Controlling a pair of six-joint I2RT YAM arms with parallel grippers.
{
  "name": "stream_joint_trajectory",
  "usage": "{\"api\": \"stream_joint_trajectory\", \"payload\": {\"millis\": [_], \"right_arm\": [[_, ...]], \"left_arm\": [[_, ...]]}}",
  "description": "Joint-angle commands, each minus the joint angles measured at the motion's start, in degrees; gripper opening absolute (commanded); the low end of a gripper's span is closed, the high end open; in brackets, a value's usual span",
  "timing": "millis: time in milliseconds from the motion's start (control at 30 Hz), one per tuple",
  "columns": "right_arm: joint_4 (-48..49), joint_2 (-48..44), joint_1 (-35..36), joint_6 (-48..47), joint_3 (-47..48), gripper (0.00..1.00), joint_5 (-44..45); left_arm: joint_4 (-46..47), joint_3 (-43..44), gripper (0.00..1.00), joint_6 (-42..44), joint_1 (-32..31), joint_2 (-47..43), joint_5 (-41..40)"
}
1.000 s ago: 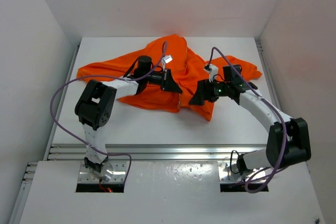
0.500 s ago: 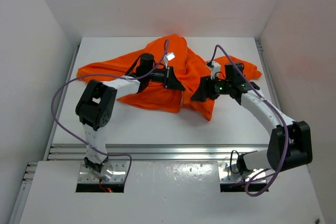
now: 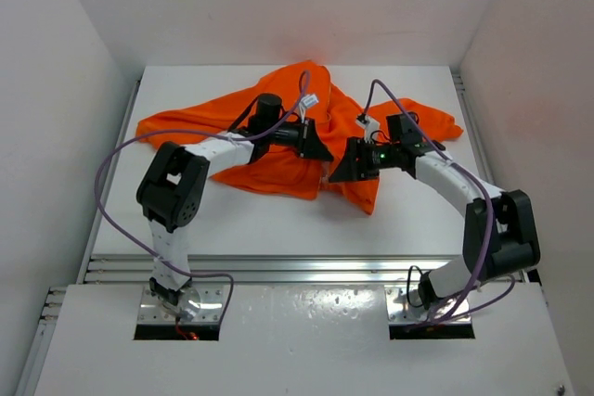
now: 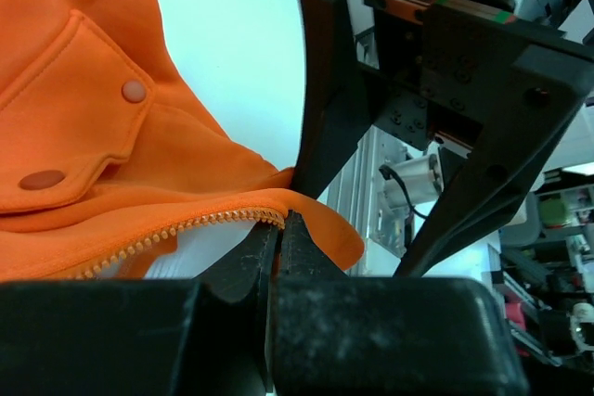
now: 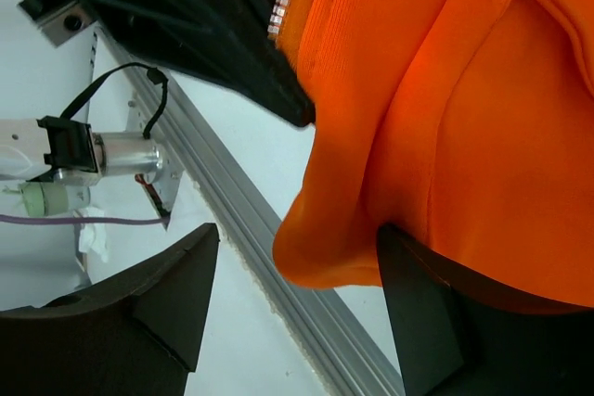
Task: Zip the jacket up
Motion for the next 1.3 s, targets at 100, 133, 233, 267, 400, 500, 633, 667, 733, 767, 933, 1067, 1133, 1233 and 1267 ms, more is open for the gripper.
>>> {"api": "stream_joint_trajectory", "payload": {"millis": [100,133,233,267,400,500,633,667,733,767,933,1067,1133,1233,1267], "right_arm": [[1.22,2.58,0.39,1.88,3.70,0.66,-1.28],[1.39,2.92,0.39,1.88,3.79,0.66,-1.11],[1.39,3.54,0.39,2.41,4.05,0.60,-0.58],[1.48,3.72,0.13,2.58,4.05,0.56,-0.15],[1.92,4.33,-0.48,2.94,4.23,0.43,-0.14],[1.92,4.42,-0.58,2.50,4.31,0.37,-0.23],[1.57,4.51,-0.66,2.24,4.05,0.40,-0.14],[1.31,4.51,-0.66,2.15,3.96,0.41,0.03],[1.22,4.51,-0.66,2.06,3.70,0.42,0.73],[1.22,4.42,-0.66,1.97,3.61,0.42,1.00],[0.78,4.33,-0.84,2.94,2.82,0.41,4.24],[1.22,3.63,-0.66,3.02,2.29,0.38,5.66],[1.22,3.72,-0.84,3.29,2.29,0.37,5.83],[1.92,3.63,-0.93,3.81,2.03,0.35,5.84],[2.27,3.89,-0.93,3.73,1.94,0.35,5.66]], "left_arm": [[-2.97,3.17,0.00,7.04,-2.60,-2.60,-2.00],[-2.97,3.17,0.00,7.04,-2.60,-2.60,-2.01],[-2.97,3.17,0.00,7.04,-2.60,-2.60,-2.01],[-2.97,3.17,0.00,7.04,-2.60,-2.60,-2.01],[-2.97,3.17,0.00,7.04,-2.60,-2.60,-2.01],[-2.97,3.17,0.00,6.42,-2.60,-3.13,-2.01],[-1.92,3.17,0.00,5.89,-2.60,-3.13,-2.01],[-1.92,3.17,0.00,5.28,-2.60,-3.13,-2.01],[-1.30,3.17,0.00,4.58,-2.60,-3.13,-2.01],[-0.78,3.17,0.00,4.58,-2.60,-3.13,-2.01],[1.86,3.17,0.00,1.41,-2.60,-3.13,-2.01],[2.39,3.17,0.00,0.10,-2.60,-3.13,-2.01],[2.39,3.17,0.00,0.09,-2.60,-3.13,-2.01],[3.01,3.70,0.00,-0.52,-2.60,-2.61,-2.01],[3.01,3.70,0.00,-0.52,-2.60,-2.60,-2.01]]}}
